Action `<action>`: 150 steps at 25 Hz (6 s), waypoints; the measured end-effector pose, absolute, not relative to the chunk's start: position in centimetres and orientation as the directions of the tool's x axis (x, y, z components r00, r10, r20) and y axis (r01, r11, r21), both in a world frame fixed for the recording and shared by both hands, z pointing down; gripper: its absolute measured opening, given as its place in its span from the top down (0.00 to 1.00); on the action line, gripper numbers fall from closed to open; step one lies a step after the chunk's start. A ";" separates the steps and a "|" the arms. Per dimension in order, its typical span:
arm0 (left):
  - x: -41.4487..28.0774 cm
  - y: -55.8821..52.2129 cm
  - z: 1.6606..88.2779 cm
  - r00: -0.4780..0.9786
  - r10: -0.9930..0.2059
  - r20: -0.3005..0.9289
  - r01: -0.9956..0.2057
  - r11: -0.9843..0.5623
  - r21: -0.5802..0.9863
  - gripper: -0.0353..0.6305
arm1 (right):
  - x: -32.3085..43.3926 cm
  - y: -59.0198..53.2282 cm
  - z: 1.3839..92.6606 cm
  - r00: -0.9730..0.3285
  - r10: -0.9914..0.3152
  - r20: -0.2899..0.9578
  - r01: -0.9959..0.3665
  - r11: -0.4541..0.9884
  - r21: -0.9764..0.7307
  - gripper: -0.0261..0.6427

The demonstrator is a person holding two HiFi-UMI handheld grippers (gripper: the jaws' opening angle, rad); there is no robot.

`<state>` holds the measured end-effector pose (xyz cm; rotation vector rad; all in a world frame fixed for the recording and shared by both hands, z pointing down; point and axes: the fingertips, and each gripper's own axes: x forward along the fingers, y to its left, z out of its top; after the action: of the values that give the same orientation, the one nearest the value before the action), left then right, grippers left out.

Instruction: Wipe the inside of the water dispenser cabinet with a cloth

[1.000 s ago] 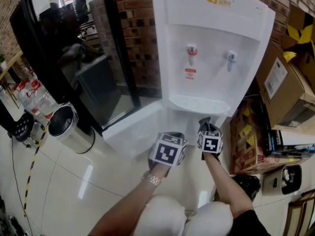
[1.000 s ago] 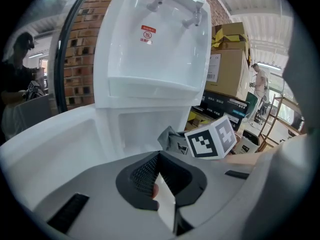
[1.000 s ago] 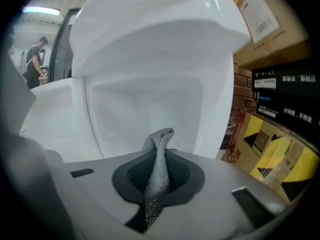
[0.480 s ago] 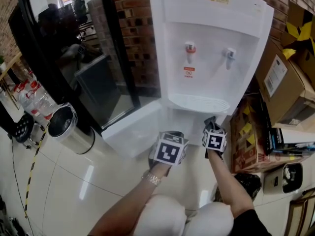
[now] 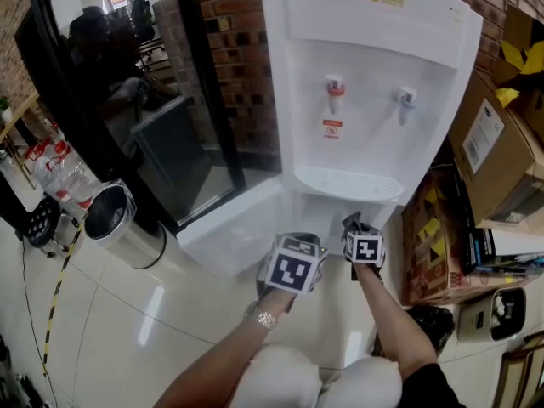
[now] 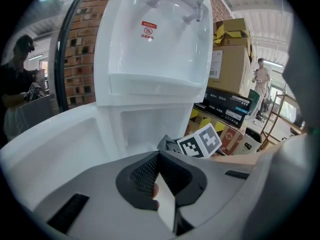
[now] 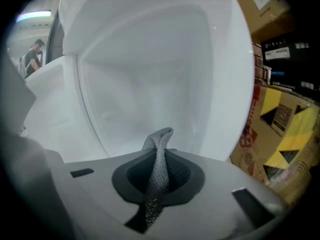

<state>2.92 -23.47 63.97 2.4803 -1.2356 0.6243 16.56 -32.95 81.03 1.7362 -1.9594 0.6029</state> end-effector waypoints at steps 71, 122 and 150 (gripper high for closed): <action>2.6 -24.0 65.0 0.566 -0.644 0.515 -0.789 -0.605 0.110 0.94 | 4.0 -36.3 82.9 -0.376 -0.736 0.563 -0.903 0.427 -0.046 0.94; -0.3 -23.0 63.7 0.576 -0.641 0.507 -0.785 -0.607 0.125 0.94 | 12.2 -41.9 88.1 -0.228 -0.776 0.588 -0.974 0.191 -0.126 0.94; 0.4 -22.3 63.9 0.549 -0.637 0.541 -0.789 -0.608 0.085 0.94 | 12.0 -38.5 88.5 -0.172 -0.737 0.653 -0.978 0.206 -0.026 0.94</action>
<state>0.37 -22.35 63.91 2.4695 -1.1767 0.6733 12.02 -38.51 88.54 1.5877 -1.9760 0.6191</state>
